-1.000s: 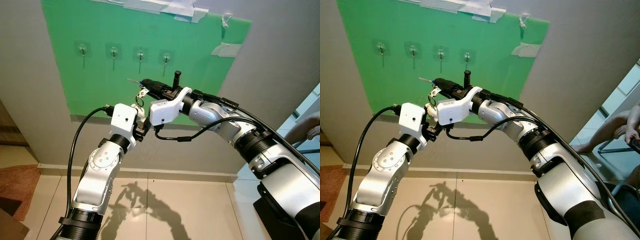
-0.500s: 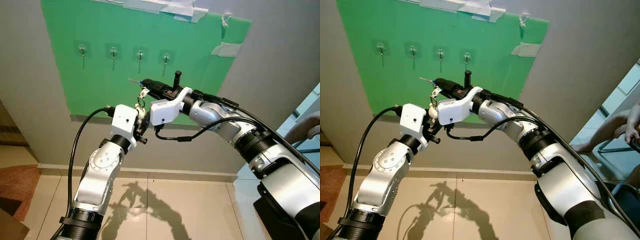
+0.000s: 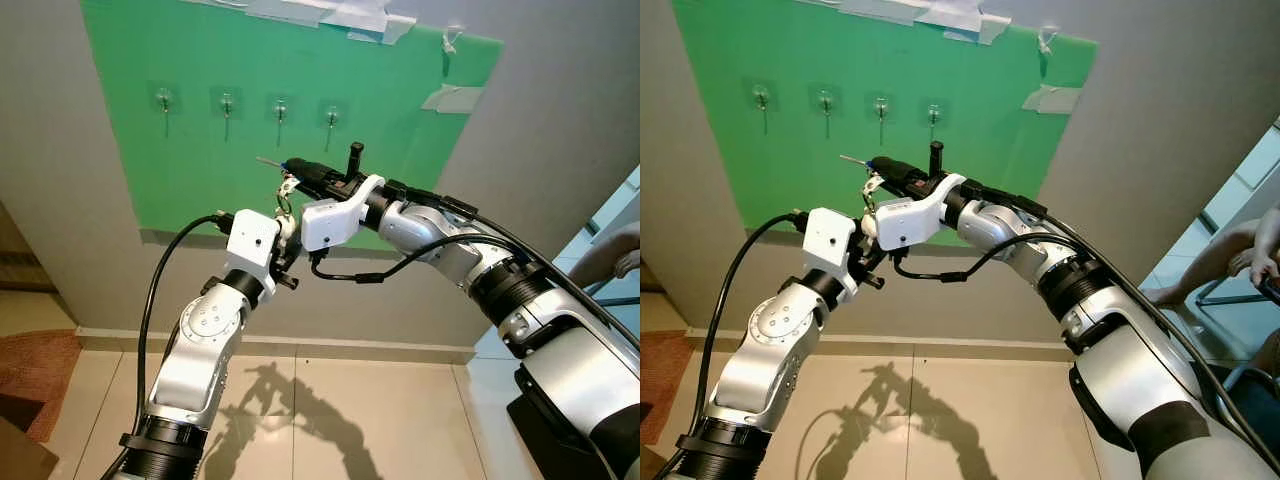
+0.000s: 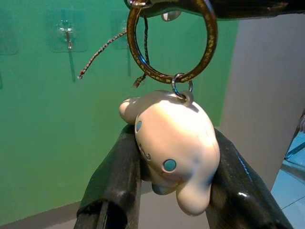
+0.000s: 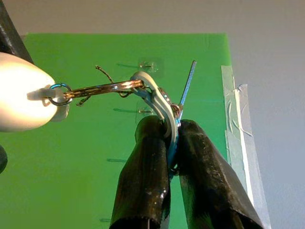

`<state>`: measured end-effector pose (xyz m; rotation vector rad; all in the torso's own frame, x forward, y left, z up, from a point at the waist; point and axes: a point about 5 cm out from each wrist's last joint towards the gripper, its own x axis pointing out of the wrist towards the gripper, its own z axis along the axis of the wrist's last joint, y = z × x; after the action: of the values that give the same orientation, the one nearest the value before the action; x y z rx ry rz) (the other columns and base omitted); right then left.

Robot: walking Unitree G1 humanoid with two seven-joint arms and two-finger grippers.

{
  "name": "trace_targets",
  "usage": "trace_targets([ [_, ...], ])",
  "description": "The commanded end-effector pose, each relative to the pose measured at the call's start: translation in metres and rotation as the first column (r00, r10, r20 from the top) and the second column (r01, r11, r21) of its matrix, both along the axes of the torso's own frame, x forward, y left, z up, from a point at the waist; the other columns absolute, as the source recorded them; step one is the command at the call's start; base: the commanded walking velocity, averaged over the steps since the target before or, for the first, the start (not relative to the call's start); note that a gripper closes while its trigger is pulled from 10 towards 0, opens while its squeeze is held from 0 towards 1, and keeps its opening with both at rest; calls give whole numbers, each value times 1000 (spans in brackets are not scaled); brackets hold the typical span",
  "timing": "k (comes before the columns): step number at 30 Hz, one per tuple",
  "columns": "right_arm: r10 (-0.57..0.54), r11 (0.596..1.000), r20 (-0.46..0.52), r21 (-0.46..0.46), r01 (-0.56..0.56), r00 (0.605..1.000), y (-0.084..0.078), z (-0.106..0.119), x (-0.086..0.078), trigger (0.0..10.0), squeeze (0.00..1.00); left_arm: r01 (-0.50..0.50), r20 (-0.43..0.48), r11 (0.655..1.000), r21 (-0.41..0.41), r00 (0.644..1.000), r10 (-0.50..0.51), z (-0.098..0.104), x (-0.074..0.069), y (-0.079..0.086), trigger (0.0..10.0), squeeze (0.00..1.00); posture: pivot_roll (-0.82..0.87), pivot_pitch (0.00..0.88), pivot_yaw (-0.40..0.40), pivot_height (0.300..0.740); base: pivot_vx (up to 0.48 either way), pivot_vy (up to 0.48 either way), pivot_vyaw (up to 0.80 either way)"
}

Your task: Hang keys on a hook

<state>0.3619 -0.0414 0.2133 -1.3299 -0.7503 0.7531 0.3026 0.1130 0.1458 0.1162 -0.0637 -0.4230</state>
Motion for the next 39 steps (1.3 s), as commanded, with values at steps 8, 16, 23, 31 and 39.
trace_targets([
  [8,-25,1000,10,-5,25,1000,-6,6,5,5529,1000,15,5,1000,1,1000,-15,0,-1,-5,0,0,32,17,-100,740,0,0,0],
  [16,-23,1000,12,-9,23,1000,-6,6,5,6745,1000,9,4,1000,0,1000,-9,0,-1,-5,0,0,31,18,-101,740,0,0,0],
  [23,-18,1000,4,-16,18,1000,-6,5,4,3098,1000,8,4,1000,-1,1000,-8,0,0,-5,0,0,31,17,-102,740,0,0,0],
  [31,-26,999,7,-24,26,1000,-7,4,5,5843,1000,11,5,1000,-2,1000,-11,1,0,-5,0,0,32,12,-101,740,0,0,0],
  [39,-65,997,-4,-41,65,998,-10,0,8,10000,0,11,9,1000,-16,1000,-11,2,0,-5,0,0,34,7,-104,740,0,0,0],
])
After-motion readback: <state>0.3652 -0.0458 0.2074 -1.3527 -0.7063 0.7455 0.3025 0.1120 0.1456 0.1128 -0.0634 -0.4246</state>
